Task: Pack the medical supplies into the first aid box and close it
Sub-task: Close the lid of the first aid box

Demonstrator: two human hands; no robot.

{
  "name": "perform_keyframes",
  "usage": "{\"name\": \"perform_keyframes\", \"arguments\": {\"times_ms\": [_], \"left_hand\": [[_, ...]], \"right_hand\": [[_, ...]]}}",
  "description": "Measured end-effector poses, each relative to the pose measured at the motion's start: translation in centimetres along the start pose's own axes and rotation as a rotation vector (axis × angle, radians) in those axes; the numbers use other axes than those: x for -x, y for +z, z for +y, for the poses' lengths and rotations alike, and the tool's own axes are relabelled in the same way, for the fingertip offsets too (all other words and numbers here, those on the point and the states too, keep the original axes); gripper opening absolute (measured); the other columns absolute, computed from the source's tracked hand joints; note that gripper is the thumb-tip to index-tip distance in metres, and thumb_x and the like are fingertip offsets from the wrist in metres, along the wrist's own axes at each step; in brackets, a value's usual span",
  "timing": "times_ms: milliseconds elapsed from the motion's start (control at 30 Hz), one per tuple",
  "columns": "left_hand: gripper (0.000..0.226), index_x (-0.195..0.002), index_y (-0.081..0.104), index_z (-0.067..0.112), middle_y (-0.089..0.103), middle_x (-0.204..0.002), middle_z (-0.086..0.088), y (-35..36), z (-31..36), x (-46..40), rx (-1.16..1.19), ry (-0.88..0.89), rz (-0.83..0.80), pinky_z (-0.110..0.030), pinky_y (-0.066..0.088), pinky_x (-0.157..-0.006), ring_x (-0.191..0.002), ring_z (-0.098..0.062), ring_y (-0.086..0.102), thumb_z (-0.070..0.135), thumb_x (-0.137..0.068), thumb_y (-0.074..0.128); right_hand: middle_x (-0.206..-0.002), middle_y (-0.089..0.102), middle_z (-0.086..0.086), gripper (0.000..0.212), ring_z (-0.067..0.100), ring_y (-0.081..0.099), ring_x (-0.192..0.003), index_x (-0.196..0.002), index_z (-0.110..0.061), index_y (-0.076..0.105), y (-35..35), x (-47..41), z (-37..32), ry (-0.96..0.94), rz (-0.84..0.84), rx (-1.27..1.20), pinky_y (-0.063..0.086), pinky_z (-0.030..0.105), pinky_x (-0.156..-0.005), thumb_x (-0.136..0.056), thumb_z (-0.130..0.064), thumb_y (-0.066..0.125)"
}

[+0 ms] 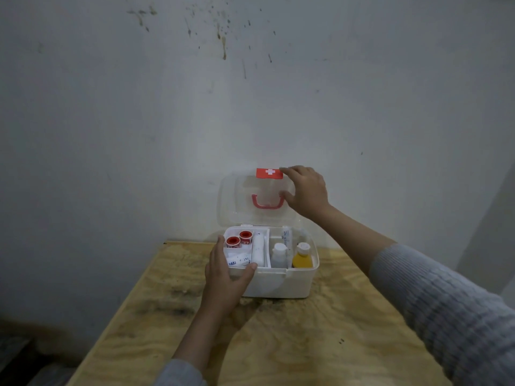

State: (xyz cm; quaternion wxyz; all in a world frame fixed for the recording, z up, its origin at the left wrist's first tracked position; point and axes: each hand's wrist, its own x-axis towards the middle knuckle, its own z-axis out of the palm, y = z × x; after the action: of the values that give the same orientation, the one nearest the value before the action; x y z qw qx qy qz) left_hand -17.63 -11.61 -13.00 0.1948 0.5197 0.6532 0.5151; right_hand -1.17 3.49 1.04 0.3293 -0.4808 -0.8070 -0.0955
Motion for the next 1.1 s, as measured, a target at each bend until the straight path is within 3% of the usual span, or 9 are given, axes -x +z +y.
{"name": "perform_keyframes", "arguments": {"times_ms": [300,467,633,733,833,967,1100], "left_hand": [[0.096,-0.143,0.011,0.044,0.022,-0.153,0.008,-0.1,0.2,-0.1,0.004,-0.015,-0.019,-0.053,0.045,-0.099,-0.137,-0.022,0.027,0.063,-0.066,0.065],[0.098,-0.143,0.004,0.045,0.018,-0.155,0.008,-0.1,0.2,0.1,0.006,0.006,-0.007,-0.052,0.043,-0.101,-0.139,-0.022,0.024,0.061,-0.069,0.066],[0.109,-0.145,-0.006,0.041,0.015,-0.158,0.005,-0.1,0.5,1.0,0.107,0.004,0.056,-0.046,0.042,-0.103,-0.141,-0.023,0.027,0.059,-0.064,0.066],[0.106,-0.145,-0.006,0.042,0.027,-0.154,-0.001,-0.4,0.6,1.9,0.213,0.029,0.092,-0.037,0.044,-0.099,-0.134,-0.017,0.037,0.049,-0.069,0.068],[0.101,-0.144,-0.002,0.046,0.036,-0.147,0.001,-0.7,0.8,2.6,0.268,0.074,0.091,-0.031,0.046,-0.094,-0.125,-0.011,0.042,0.042,-0.073,0.068],[0.084,-0.140,0.009,0.056,0.034,-0.147,0.011,-0.9,0.3,3.0,0.241,0.147,0.066,-0.035,0.047,-0.097,-0.131,-0.012,0.042,0.048,-0.077,0.062],[0.062,-0.138,0.023,0.054,0.039,-0.142,0.013,-0.9,-0.1,3.2,0.145,0.225,0.058,-0.023,0.048,-0.094,-0.124,0.000,0.043,0.048,-0.085,0.054]], "right_hand": [[-0.088,0.063,0.012,0.033,0.029,0.057,-0.077,-0.107,-0.019,0.070,-0.3,0.6,-0.8,-0.178,0.201,0.038,0.046,0.034,-0.060,-0.080,-0.038,0.068],[-0.082,0.063,0.011,0.035,0.026,0.056,-0.068,-0.103,-0.019,0.071,-1.6,3.6,-0.5,-0.305,0.316,0.038,0.047,0.031,-0.051,-0.086,-0.042,0.052],[-0.096,0.068,0.013,0.036,0.030,0.063,-0.082,-0.108,-0.019,0.070,-1.7,7.7,-0.7,-0.326,0.313,-0.007,0.053,0.039,-0.064,-0.091,-0.043,0.050],[-0.106,0.069,0.017,0.040,0.034,0.065,-0.094,-0.107,-0.016,0.071,-1.0,10.7,-1.2,-0.341,0.331,-0.041,0.052,0.041,-0.077,-0.093,-0.044,0.045],[-0.109,0.068,0.018,0.030,0.034,0.063,-0.099,-0.106,-0.015,0.071,0.2,13.3,-1.2,-0.361,0.365,-0.055,0.052,0.041,-0.081,-0.090,-0.035,0.056],[-0.108,0.068,0.018,0.024,0.033,0.062,-0.099,-0.104,-0.015,0.071,1.4,16.0,-1.2,-0.375,0.358,-0.091,0.052,0.044,-0.081,-0.088,-0.031,0.062],[-0.112,0.066,0.016,0.028,0.032,0.060,-0.102,-0.104,-0.017,0.071,2.4,18.2,-1.2,-0.341,0.262,-0.087,0.051,0.045,-0.083,-0.086,-0.036,0.063]]}}
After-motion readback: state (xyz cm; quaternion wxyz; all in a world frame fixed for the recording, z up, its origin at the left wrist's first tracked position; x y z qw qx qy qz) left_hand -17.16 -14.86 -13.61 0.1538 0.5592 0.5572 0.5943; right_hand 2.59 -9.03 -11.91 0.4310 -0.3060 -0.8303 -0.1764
